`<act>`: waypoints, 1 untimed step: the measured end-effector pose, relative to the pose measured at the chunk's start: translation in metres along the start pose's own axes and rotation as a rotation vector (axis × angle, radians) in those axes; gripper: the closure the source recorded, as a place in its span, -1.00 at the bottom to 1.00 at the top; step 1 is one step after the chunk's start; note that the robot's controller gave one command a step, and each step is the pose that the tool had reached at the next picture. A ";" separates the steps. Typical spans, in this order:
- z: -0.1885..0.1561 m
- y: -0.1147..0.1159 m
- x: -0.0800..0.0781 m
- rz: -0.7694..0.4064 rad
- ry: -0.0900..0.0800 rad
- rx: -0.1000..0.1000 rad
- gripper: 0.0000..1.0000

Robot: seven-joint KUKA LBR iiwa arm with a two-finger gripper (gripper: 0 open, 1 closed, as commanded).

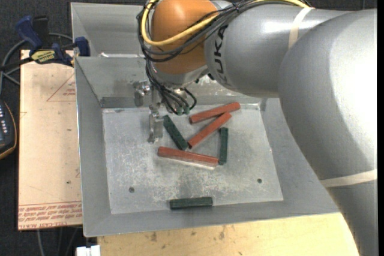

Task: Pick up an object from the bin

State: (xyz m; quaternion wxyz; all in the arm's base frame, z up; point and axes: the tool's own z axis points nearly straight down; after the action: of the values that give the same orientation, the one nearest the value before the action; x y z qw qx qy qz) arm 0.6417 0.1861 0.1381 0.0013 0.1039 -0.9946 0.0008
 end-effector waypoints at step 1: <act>0.046 -0.061 0.083 -0.494 0.002 -0.001 -1.00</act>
Offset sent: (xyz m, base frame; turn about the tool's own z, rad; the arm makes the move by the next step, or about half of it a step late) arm -0.0674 -0.0741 -0.0432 -0.4993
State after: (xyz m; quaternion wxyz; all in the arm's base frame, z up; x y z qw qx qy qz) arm 0.5732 0.1097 0.0928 0.0024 0.3439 -0.9390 0.0000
